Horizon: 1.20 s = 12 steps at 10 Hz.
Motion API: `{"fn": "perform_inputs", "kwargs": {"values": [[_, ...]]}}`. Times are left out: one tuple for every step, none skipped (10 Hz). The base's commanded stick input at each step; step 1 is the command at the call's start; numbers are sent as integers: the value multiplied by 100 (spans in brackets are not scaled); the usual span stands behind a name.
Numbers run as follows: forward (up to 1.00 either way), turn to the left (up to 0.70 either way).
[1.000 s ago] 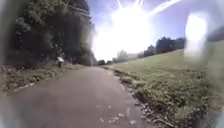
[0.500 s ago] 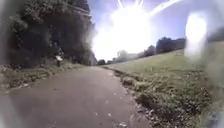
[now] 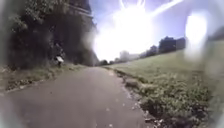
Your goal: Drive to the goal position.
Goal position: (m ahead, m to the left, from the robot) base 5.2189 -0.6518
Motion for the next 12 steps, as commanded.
{"fn": "perform_inputs", "kwargs": {"values": [[45, 0], [45, 0], [45, 0], [45, 0], [45, 0], [45, 0], [45, 0], [45, 0], [45, 9], [45, 26], [45, 27], [45, 27]]}}
